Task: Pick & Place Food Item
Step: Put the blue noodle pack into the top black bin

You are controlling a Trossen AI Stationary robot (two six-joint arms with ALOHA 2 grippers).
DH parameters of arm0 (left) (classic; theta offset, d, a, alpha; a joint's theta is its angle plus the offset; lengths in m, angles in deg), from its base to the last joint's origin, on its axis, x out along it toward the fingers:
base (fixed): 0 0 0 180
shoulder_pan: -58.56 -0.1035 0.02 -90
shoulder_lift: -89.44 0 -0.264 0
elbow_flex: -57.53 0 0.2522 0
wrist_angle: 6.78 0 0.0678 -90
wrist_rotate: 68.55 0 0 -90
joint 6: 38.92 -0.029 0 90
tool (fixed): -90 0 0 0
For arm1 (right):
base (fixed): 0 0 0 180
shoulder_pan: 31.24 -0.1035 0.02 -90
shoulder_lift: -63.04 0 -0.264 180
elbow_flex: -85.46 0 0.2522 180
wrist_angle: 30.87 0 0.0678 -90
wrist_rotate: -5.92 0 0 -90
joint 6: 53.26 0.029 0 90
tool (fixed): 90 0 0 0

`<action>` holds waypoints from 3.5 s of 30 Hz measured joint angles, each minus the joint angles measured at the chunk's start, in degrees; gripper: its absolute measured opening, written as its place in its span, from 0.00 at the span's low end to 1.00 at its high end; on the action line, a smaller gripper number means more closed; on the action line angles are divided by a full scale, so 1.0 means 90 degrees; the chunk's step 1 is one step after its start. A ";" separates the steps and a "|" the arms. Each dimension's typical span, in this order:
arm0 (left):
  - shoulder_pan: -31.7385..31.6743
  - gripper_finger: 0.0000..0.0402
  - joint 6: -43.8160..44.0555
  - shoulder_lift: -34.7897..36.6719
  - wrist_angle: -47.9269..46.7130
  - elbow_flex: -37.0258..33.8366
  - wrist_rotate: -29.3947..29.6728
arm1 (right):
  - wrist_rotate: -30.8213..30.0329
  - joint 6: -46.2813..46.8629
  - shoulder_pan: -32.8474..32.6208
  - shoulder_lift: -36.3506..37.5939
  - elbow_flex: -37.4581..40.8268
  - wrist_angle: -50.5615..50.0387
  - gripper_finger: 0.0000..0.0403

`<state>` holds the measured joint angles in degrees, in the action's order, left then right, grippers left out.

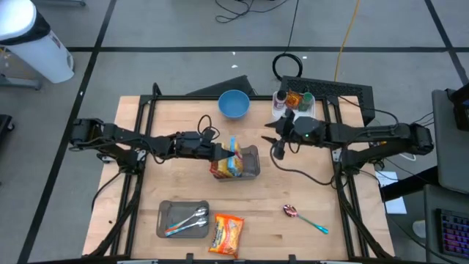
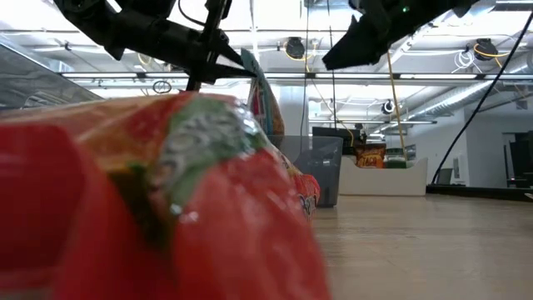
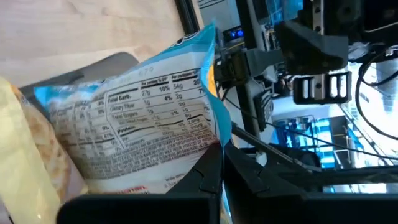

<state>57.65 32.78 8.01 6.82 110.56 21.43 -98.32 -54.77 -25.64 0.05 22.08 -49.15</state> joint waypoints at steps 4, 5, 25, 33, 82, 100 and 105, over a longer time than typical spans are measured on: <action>0.0088 0.01 0.0064 0.0000 -0.0028 0.0000 0.0000 | 0.0305 0.0001 -0.0005 -0.0209 0.0000 0.0018 0.52; 0.0107 0.01 0.0070 0.0000 -0.0049 0.0000 0.0005 | 0.0311 -0.0003 -0.0005 -0.0244 0.0000 0.0032 0.52; -0.0090 0.06 0.0035 0.0000 -0.0788 0.0002 0.0058 | 0.0311 -0.0024 -0.0005 -0.0268 0.0000 0.0482 0.52; -0.0118 0.08 -0.0081 0.0000 -0.0671 0.0002 0.0063 | 0.0314 -0.0024 -0.0005 -0.0268 0.0000 0.0480 0.52; -0.0572 0.46 -0.2938 0.2149 -0.4986 0.1614 0.0713 | 0.2279 -0.2405 -0.0261 -0.1001 -0.0007 -0.1307 0.52; -0.0543 0.46 -0.3111 0.2580 -0.5329 0.1637 0.0838 | 0.2268 -0.1486 -0.0260 -0.2079 -0.0128 0.0640 0.52; -0.0543 0.46 -0.3176 0.2573 -0.5559 0.1637 0.0838 | 0.2278 -0.1203 -0.0261 -0.2216 -0.0182 0.1116 0.52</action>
<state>52.76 4.20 31.17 -43.21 125.29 28.97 -77.82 -65.59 -27.99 -19.90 20.44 -39.11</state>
